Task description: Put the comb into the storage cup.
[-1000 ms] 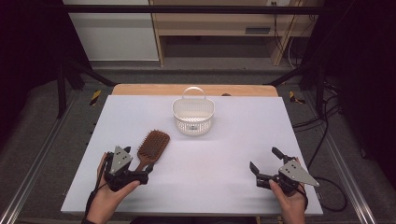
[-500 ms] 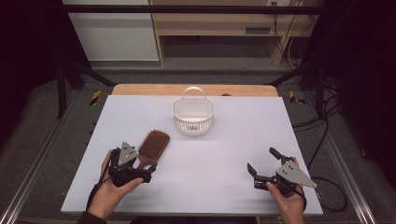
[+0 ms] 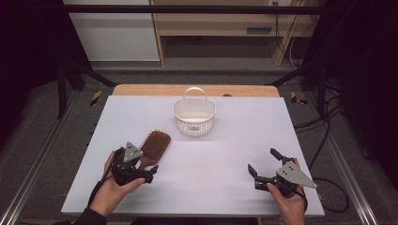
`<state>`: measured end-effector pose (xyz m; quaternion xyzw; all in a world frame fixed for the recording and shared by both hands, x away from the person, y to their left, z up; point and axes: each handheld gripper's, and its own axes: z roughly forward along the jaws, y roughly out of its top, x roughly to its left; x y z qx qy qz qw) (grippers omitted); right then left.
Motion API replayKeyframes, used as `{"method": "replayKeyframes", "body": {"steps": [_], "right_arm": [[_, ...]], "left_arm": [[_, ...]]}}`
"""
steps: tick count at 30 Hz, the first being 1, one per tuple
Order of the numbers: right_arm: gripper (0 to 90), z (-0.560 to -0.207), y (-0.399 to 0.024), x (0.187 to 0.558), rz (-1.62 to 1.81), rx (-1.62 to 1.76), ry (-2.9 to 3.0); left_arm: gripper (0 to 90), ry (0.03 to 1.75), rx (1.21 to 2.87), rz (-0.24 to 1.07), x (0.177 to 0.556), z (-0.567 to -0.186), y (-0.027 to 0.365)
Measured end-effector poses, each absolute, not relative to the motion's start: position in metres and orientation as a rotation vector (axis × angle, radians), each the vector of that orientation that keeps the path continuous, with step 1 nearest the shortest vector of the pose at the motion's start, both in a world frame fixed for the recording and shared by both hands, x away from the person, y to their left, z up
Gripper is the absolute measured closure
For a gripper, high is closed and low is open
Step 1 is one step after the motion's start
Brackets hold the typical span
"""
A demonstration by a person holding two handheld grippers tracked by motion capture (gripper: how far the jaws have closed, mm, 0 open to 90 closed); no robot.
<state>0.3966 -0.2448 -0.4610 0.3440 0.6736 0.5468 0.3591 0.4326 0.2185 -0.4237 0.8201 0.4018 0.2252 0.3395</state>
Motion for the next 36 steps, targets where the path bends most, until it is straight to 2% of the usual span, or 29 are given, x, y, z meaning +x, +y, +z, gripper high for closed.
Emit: {"method": "replayKeyframes", "body": {"steps": [17, 36], "right_arm": [[4.3, -0.462, -0.246, 0.397, 1.414, 0.904, 1.737], [4.1, -0.462, -0.25, 0.398, 1.428, 0.929, 1.724]], "left_arm": [[3.8, 1.066, 2.271, 0.544, 0.446, -0.426, 0.212], [6.8, 1.206, 2.295, 0.548, 0.454, -0.431, 0.226]]}}
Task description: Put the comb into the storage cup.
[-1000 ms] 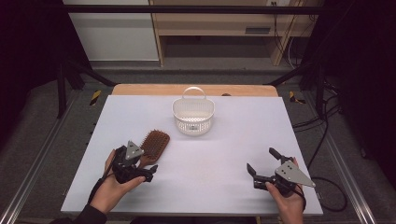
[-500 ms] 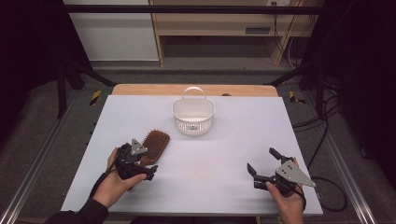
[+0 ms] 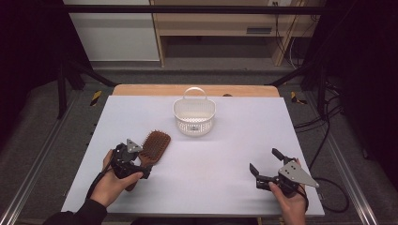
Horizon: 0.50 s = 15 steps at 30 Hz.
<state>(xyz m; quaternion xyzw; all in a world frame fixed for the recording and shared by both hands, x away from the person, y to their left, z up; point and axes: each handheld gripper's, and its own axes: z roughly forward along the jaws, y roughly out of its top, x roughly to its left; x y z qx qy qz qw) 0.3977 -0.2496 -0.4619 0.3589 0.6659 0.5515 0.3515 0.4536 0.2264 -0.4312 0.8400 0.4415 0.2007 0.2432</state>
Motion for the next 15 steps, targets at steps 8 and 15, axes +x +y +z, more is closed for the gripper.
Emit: {"method": "replayKeyframes", "body": {"steps": [8, 15], "right_arm": [[4.1, -0.4622, -0.2477, 0.3975, 1.417, 0.919, 1.737], [4.0, -0.4628, -0.2467, 0.3984, 1.414, 0.914, 1.746]], "left_arm": [[6.0, 1.227, 2.295, 0.514, 0.4556, -0.4339, 0.2316], [6.1, 1.252, 2.301, 0.505, 0.4591, -0.4369, 0.2364]]}}
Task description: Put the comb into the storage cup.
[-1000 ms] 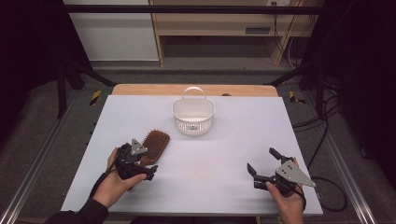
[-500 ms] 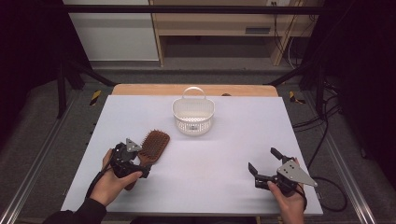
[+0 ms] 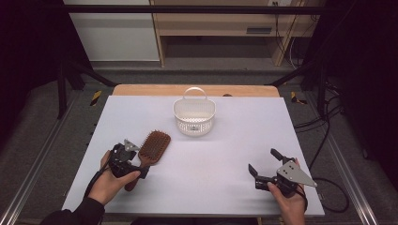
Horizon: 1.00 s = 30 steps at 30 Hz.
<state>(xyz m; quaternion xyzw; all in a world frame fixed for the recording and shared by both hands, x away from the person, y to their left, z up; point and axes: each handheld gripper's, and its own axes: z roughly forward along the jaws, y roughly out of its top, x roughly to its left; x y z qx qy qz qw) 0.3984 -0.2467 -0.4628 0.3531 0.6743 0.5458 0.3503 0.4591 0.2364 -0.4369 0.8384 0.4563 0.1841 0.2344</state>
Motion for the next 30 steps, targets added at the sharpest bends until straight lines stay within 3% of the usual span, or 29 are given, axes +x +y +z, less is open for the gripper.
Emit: {"method": "replayKeyframes", "body": {"steps": [14, 30], "right_arm": [[3.8, -0.463, -0.246, 0.398, 1.415, 0.913, 1.754], [3.7, -0.463, -0.245, 0.399, 1.415, 0.912, 1.761]], "left_arm": [[9.3, 1.28, 2.331, 0.474, 0.469, -0.439, 0.235], [42.7, 1.303, 2.391, 0.333, 0.476, -0.442, 0.228]]}}
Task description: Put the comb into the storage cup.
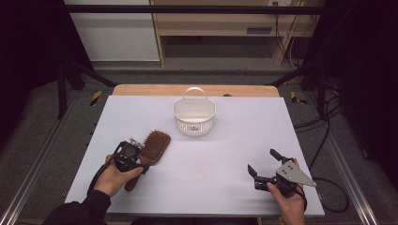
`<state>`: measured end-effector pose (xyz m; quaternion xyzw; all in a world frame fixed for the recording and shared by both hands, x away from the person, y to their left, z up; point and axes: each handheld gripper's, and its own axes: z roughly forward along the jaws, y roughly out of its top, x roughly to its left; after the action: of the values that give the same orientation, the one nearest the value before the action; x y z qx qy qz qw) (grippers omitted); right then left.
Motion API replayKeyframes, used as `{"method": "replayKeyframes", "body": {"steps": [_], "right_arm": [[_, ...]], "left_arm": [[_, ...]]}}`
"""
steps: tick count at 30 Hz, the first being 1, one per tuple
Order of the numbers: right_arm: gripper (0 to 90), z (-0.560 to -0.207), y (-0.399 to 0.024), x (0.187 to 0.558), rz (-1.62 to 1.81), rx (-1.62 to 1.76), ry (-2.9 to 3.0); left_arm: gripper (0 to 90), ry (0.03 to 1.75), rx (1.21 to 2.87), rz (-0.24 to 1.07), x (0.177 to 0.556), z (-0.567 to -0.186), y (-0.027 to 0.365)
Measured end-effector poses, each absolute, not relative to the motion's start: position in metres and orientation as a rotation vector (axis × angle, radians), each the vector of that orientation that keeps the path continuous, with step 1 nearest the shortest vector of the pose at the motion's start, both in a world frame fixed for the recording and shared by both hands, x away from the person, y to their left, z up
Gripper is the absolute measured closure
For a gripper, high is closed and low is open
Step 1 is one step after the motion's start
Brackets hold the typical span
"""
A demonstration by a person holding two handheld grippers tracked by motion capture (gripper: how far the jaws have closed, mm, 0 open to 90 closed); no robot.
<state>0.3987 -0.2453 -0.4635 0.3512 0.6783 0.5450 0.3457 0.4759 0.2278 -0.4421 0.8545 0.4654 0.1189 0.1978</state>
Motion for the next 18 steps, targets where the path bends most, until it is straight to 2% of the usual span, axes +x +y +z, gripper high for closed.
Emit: {"method": "replayKeyframes", "body": {"steps": [18], "right_arm": [[3.7, -0.4637, -0.2453, 0.3989, 1.416, 0.909, 1.768]], "left_arm": [[57.6, 1.365, 2.436, 0.273, 0.4815, -0.4487, 0.228]]}}
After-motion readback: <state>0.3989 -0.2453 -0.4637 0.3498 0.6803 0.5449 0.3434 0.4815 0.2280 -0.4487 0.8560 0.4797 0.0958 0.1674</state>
